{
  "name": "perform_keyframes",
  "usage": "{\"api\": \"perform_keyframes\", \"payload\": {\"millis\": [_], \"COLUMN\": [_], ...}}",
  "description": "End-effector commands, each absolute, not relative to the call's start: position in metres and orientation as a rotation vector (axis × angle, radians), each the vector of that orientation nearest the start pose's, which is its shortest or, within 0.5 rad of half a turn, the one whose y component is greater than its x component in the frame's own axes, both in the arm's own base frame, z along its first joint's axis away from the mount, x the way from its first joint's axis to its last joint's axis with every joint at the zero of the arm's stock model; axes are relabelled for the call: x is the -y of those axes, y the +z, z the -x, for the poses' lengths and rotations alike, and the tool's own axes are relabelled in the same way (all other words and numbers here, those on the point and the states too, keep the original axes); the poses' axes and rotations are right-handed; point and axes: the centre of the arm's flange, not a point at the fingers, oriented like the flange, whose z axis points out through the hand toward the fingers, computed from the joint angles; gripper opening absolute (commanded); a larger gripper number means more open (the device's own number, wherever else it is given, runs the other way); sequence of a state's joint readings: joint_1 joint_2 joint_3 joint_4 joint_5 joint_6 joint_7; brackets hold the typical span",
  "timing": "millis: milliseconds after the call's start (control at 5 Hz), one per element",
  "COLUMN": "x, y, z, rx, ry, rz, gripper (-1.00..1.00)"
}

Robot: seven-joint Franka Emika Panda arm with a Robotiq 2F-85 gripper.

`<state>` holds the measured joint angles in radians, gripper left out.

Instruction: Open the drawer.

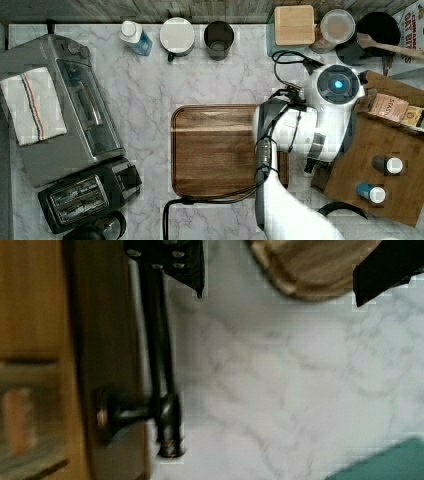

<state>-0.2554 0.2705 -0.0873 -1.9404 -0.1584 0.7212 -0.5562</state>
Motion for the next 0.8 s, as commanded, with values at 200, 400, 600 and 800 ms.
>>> {"api": "perform_keyframes", "payload": {"millis": [200,400,600,800], "x": [0.259,0.247,0.246,0.254], "y": [0.378,0.372,0.369,0.355], "z": [-0.571,-0.572,-0.576,-0.575], "rx": [-0.766,-0.78,-0.737,-0.765], "ry": [-0.211,-0.193,-0.098,0.0], "rz": [3.214,3.24,3.3,3.368], "gripper": [1.0,1.0,1.0,1.0]}}
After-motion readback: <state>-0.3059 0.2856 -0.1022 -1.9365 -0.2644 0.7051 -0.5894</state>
